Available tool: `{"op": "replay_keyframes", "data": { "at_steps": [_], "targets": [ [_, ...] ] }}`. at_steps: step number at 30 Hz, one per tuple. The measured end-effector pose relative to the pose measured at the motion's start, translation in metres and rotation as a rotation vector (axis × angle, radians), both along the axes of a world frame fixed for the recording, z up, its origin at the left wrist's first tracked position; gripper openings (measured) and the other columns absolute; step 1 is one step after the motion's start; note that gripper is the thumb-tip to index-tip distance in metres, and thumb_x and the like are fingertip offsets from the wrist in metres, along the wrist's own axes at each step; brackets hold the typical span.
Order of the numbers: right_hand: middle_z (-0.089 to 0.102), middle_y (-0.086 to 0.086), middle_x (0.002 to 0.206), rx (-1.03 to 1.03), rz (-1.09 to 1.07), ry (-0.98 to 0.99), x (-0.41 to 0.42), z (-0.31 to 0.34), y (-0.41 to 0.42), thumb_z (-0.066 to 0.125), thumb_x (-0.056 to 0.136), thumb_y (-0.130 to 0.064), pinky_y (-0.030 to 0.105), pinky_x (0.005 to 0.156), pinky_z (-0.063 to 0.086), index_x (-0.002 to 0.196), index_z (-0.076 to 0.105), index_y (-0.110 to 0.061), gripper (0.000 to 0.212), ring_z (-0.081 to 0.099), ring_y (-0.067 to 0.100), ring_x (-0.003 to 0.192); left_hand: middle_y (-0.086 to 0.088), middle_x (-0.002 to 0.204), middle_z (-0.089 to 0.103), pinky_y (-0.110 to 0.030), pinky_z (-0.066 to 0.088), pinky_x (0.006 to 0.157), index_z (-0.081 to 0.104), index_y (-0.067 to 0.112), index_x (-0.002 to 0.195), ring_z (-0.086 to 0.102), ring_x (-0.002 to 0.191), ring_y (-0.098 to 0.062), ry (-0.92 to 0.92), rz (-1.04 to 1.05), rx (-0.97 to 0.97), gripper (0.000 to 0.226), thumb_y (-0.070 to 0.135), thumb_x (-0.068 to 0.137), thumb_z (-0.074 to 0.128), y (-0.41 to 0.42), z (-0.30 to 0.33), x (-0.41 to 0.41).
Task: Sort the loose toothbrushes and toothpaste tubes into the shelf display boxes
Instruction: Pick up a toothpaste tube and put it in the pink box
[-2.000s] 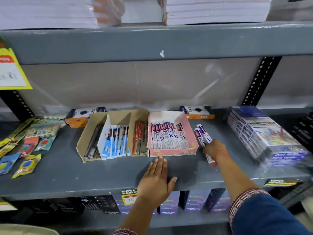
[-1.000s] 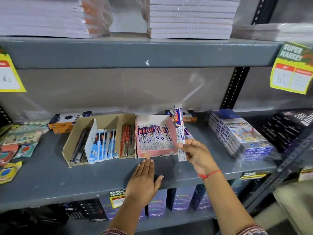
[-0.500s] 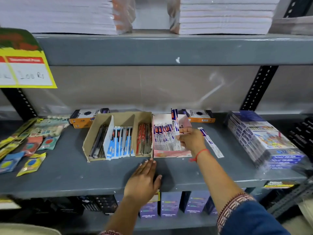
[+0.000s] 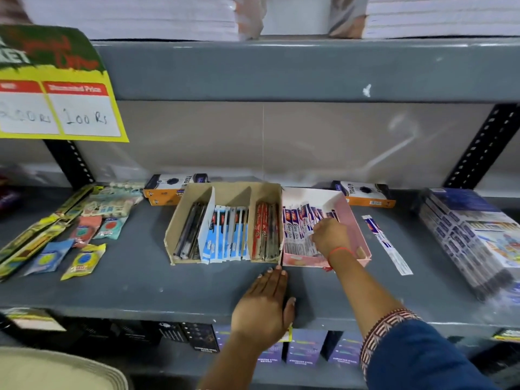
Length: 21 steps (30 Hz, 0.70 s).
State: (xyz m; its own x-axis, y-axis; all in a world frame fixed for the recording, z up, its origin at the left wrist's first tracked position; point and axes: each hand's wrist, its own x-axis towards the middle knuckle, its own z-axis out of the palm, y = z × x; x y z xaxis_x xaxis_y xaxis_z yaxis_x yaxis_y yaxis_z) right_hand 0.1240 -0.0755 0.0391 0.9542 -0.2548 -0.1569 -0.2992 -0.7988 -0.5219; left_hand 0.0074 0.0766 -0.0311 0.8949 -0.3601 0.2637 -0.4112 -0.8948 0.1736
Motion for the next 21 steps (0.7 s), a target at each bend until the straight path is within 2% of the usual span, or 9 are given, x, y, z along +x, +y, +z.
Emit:
{"op": "replay_keyframes", "data": {
  "at_steps": [1, 3, 4, 6, 9, 12, 15, 18, 21],
  "targets": [
    [0.061, 0.02, 0.124, -0.02, 0.001, -0.008, -0.001, 0.001, 0.0, 0.048, 0.09, -0.011, 0.036, 0.095, 0.045, 0.118, 0.062, -0.002, 0.032, 0.055, 0.034, 0.117, -0.005, 0.119, 0.065, -0.029, 0.049, 0.091, 0.062, 0.009, 0.117, 0.061, 0.109, -0.017, 0.023, 0.008, -0.01, 0.048, 0.039, 0.081, 0.052, 0.0, -0.002, 0.0],
    [0.062, 0.02, 0.122, -0.046, -0.007, -0.055, -0.006, 0.002, -0.002, 0.047, 0.091, -0.009, 0.037, 0.094, 0.047, 0.116, 0.063, -0.001, 0.031, 0.057, 0.035, 0.115, -0.007, 0.145, 0.041, -0.028, 0.024, 0.111, 0.036, 0.009, 0.139, 0.037, 0.133, -0.019, 0.109, 0.007, -0.011, 0.053, 0.038, 0.094, 0.034, 0.001, -0.004, 0.002],
    [0.065, 0.021, 0.119, -0.048, -0.02, -0.104, -0.009, 0.003, -0.005, 0.045, 0.09, -0.005, 0.038, 0.092, 0.05, 0.115, 0.064, 0.0, 0.031, 0.06, 0.036, 0.111, -0.005, 0.152, 0.027, -0.027, 0.01, 0.114, 0.021, 0.012, 0.144, 0.023, 0.139, -0.017, 0.114, 0.003, 0.002, 0.056, 0.041, 0.097, 0.025, 0.002, -0.006, 0.004],
    [0.069, 0.024, 0.11, -0.031, -0.066, -0.229, -0.016, 0.007, -0.012, 0.04, 0.088, 0.005, 0.035, 0.081, 0.055, 0.108, 0.065, 0.004, 0.032, 0.064, 0.039, 0.101, -0.003, 0.155, 0.017, -0.023, -0.003, 0.112, 0.011, 0.015, 0.146, 0.011, 0.142, -0.015, 0.08, 0.013, 0.01, 0.057, 0.043, 0.097, 0.018, 0.004, -0.012, 0.006],
    [0.066, 0.031, 0.103, 0.078, -0.238, -0.385, -0.027, 0.015, -0.033, 0.038, 0.086, 0.005, 0.031, 0.067, 0.043, 0.096, 0.065, 0.01, 0.029, 0.062, 0.043, 0.093, -0.001, 0.156, 0.015, -0.021, -0.009, 0.108, 0.01, 0.017, 0.146, 0.008, 0.142, -0.014, 0.056, 0.027, 0.025, 0.057, 0.044, 0.097, 0.017, 0.002, -0.012, 0.005],
    [0.057, 0.03, 0.117, 0.137, -0.414, -0.435, -0.039, 0.015, -0.064, 0.042, 0.088, 0.001, 0.04, 0.084, 0.045, 0.107, 0.06, 0.007, 0.027, 0.055, 0.045, 0.106, -0.001, 0.157, 0.008, -0.021, -0.012, 0.107, 0.005, 0.016, 0.146, 0.002, 0.143, -0.014, 0.092, 0.041, 0.055, 0.058, 0.046, 0.097, 0.014, 0.002, -0.012, 0.005],
    [0.046, 0.029, 0.131, 0.012, -0.452, -0.227, -0.054, 0.002, -0.095, 0.044, 0.088, -0.004, 0.046, 0.1, 0.039, 0.122, 0.05, 0.005, 0.036, 0.044, 0.045, 0.121, -0.004, 0.157, 0.001, -0.023, -0.015, 0.107, -0.001, 0.015, 0.145, -0.004, 0.142, -0.015, 0.16, 0.038, 0.101, 0.06, 0.047, 0.097, 0.01, -0.001, -0.01, 0.003],
    [0.04, 0.021, 0.141, -0.168, -0.398, 0.025, -0.069, -0.012, -0.109, 0.039, 0.093, -0.014, 0.047, 0.105, 0.034, 0.133, 0.044, -0.002, 0.042, 0.037, 0.039, 0.129, -0.005, 0.157, -0.002, -0.024, -0.016, 0.106, -0.004, 0.015, 0.145, -0.007, 0.142, -0.015, 0.186, 0.002, 0.108, 0.062, 0.05, 0.096, 0.009, -0.012, -0.009, 0.002],
    [0.04, 0.019, 0.14, -0.261, -0.342, 0.03, -0.074, -0.02, -0.112, 0.036, 0.094, -0.012, 0.046, 0.104, 0.036, 0.132, 0.047, -0.004, 0.04, 0.038, 0.037, 0.129, -0.005, 0.157, -0.004, -0.024, -0.017, 0.106, -0.004, 0.014, 0.145, -0.008, 0.142, -0.016, 0.192, -0.062, 0.104, 0.065, 0.053, 0.095, 0.01, -0.033, -0.009, 0.001]
  ]
}}
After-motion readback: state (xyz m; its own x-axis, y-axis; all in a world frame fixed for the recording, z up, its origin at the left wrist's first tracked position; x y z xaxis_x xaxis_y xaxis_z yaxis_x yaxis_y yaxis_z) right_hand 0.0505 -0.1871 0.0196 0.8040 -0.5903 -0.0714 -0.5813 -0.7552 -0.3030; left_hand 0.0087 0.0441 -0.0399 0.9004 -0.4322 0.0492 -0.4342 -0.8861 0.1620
